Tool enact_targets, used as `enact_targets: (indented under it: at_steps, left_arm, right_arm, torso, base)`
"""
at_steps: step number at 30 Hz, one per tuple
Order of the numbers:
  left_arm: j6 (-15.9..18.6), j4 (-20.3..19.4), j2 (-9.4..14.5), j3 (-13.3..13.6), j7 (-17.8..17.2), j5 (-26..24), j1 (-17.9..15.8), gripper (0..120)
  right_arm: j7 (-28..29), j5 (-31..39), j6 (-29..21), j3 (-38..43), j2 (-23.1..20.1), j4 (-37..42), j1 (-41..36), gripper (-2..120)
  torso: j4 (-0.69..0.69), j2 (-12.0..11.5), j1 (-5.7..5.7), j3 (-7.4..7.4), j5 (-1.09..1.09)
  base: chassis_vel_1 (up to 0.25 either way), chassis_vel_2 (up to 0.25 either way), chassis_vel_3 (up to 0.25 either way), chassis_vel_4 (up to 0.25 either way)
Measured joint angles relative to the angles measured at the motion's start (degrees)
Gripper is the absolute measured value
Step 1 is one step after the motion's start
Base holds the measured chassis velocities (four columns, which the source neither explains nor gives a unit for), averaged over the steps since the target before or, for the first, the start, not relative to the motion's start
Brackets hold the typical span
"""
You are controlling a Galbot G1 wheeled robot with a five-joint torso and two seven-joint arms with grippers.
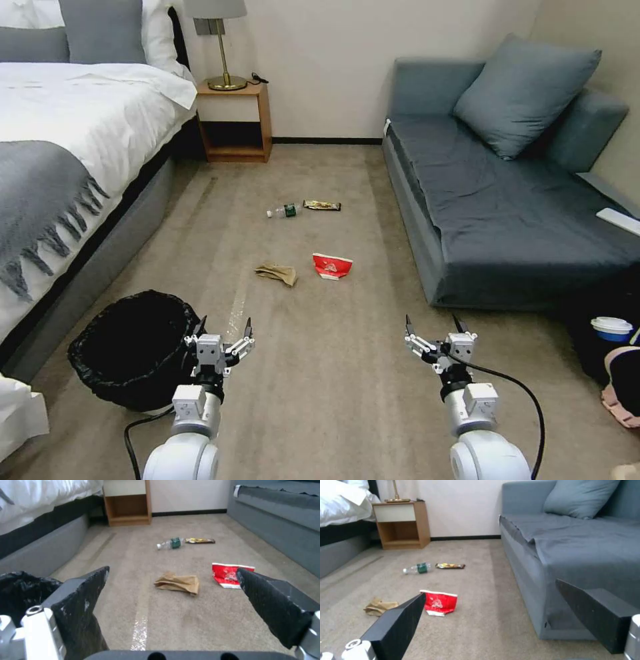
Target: Pick up the trash bin, then pick up the garbage on the floor and place it into the trash bin.
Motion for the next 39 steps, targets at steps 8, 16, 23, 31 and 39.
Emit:
enact_targets:
  at_steps: [8,16,23,31,39]
  left_arm:
    - [0.0,0.0,0.0,0.0,0.0,0.0,0.0,100]
    - [0.0,0.0,0.0,0.0,0.0,0.0,0.0,100]
    - [0.3,-0.4,0.1,-0.4,-0.2,-0.5,0.0,100]
    - [4.3,-4.7,2.0,-4.8,-3.9,-6.3,0.2,100]
    - [13.3,-14.2,6.2,-14.8,-12.5,-19.0,0.7,100]
  right_arm:
    - [0.0,0.0,0.0,0.0,0.0,0.0,0.0,100]
    - [0.0,0.0,0.0,0.0,0.0,0.0,0.0,100]
    - [0.4,0.5,-0.5,-0.3,-0.1,0.0,0.3,100]
    - [5.3,7.2,-6.1,-4.0,-1.6,0.0,4.2,100]
    - [13.8,19.6,-16.5,-10.7,-4.5,0.1,10.7,100]
  torso:
    - [0.00,0.0,0.00,0.00,0.00]
    - [0.00,0.0,0.00,0.00,0.00]
    - [-0.01,0.0,0.00,0.00,0.00]
    - [-0.02,0.0,0.00,0.00,-0.01]
    - [0.00,0.0,0.00,0.01,-0.03]
  base:
    - [0.000,0.000,0.000,0.000]
    - [0.000,0.000,0.000,0.000]
    - [0.000,0.000,0.000,0.000]
    - [0.000,0.000,0.000,0.000]
    - [0.000,0.000,0.000,0.000]
